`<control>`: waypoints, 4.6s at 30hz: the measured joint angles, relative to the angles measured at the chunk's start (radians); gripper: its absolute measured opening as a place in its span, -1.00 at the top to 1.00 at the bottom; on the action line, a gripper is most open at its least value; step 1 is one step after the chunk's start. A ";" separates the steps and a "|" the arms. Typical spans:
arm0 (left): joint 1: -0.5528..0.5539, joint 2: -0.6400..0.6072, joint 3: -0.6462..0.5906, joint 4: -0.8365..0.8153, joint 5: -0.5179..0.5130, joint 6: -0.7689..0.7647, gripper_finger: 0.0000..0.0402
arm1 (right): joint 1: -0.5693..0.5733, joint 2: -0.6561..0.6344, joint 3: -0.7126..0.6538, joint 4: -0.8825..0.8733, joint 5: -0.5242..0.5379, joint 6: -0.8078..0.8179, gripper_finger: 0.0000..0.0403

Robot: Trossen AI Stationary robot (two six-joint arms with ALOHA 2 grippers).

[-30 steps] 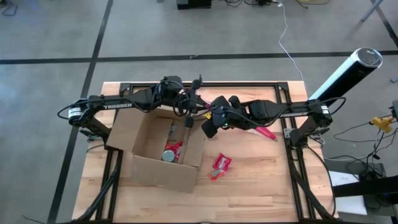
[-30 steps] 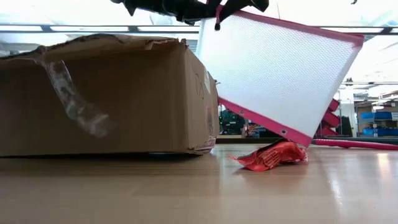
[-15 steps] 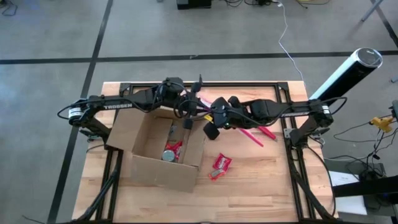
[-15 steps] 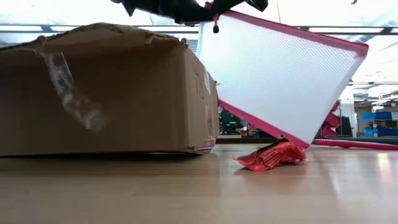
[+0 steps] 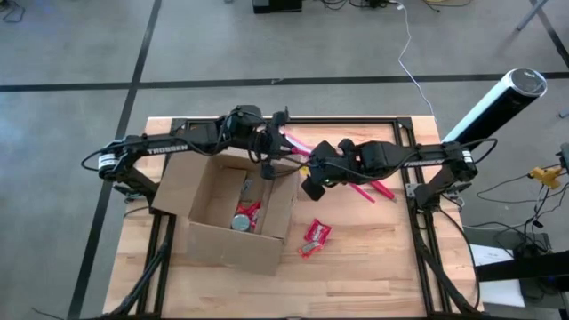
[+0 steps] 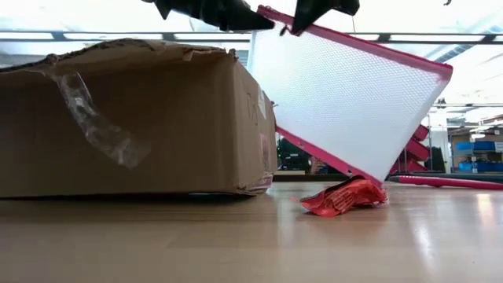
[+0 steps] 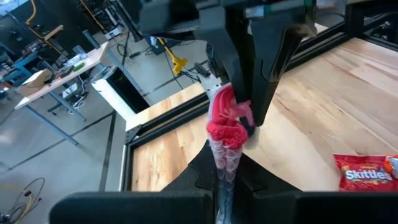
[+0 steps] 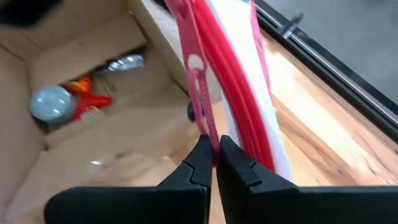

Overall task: Unpack boxes
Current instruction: Open the zip bag, then put the orange chocolate into the zip bag

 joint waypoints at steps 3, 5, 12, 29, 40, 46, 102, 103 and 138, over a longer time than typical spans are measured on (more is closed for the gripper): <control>0.019 -0.002 0.024 -0.027 0.001 0.006 1.00 | 0.006 -0.005 0.000 -0.048 -0.003 0.027 1.00; 0.033 -0.007 0.034 -0.043 0.001 0.016 1.00 | 0.014 -0.009 0.000 -0.085 -0.014 0.051 1.00; 0.089 -0.032 0.048 -0.084 0.001 0.031 1.00 | 0.064 -0.040 0.000 -0.249 -0.019 0.171 1.00; 0.202 -0.081 0.048 -0.131 0.001 0.053 1.00 | 0.241 -0.051 -0.027 -0.365 -0.080 0.479 1.00; 0.231 -0.082 0.048 -0.130 0.001 0.060 1.00 | 0.341 -0.050 -0.088 -0.364 -0.096 0.685 1.00; 0.231 -0.082 0.048 -0.130 0.022 0.060 1.00 | 0.342 -0.050 -0.080 -0.283 -0.066 0.640 1.00; 0.230 -0.082 0.046 -0.307 0.317 0.079 1.00 | -0.072 -0.054 -0.041 0.084 -0.347 -0.119 0.18; 0.230 -0.082 0.046 -0.307 0.317 0.081 1.00 | -0.047 -0.054 -0.047 0.056 -0.365 -0.110 0.19; 0.230 -0.082 0.045 -0.325 0.314 0.097 1.00 | 0.253 0.118 -0.652 0.827 -0.499 -0.070 -0.24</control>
